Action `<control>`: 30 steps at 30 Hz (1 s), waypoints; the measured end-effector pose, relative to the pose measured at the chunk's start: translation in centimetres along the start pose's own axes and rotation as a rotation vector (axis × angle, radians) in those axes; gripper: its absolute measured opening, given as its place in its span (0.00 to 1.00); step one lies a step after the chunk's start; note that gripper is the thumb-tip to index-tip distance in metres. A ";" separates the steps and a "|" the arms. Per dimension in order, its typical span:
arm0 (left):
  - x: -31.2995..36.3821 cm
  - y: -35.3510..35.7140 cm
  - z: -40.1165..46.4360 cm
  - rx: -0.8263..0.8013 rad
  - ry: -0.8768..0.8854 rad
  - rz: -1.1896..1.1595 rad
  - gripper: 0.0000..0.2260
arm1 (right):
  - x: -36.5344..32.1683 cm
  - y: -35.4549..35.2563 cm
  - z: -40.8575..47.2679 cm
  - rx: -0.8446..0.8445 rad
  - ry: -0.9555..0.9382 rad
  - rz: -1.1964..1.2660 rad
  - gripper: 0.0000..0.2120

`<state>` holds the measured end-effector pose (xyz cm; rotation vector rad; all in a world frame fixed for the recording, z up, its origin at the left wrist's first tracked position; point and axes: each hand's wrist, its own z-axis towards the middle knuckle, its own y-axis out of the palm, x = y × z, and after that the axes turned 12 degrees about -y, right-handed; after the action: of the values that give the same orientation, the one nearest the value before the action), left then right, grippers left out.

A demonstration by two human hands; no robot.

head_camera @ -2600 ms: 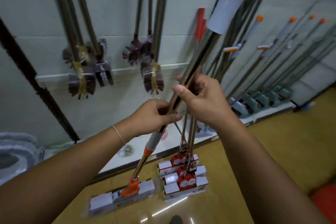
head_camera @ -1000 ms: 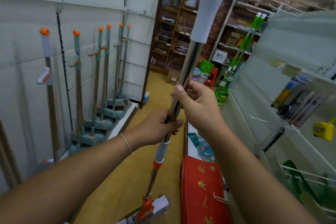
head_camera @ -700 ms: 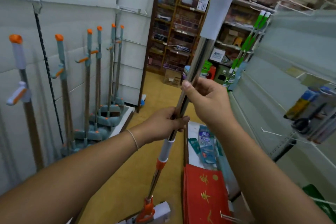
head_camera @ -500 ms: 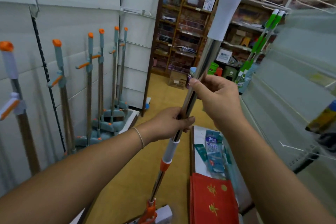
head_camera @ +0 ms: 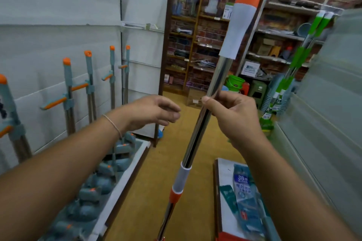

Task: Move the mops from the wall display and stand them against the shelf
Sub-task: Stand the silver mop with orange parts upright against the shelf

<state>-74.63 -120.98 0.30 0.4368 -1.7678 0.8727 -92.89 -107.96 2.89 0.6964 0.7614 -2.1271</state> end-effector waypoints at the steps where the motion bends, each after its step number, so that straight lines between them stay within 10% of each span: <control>1: 0.1 -0.1 1.3 -0.032 0.003 -0.014 0.15 | 0.9 0.0 1.1 -0.006 0.004 0.002 0.05; 30: 12.1 2.7 37.6 -0.414 0.480 -0.014 0.05 | 16.9 -4.8 27.3 0.483 -0.056 -0.296 0.13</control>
<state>-105.50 -145.47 4.32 -0.0343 -1.4405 0.5229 -112.44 -132.55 11.17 0.8040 0.3298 -2.6284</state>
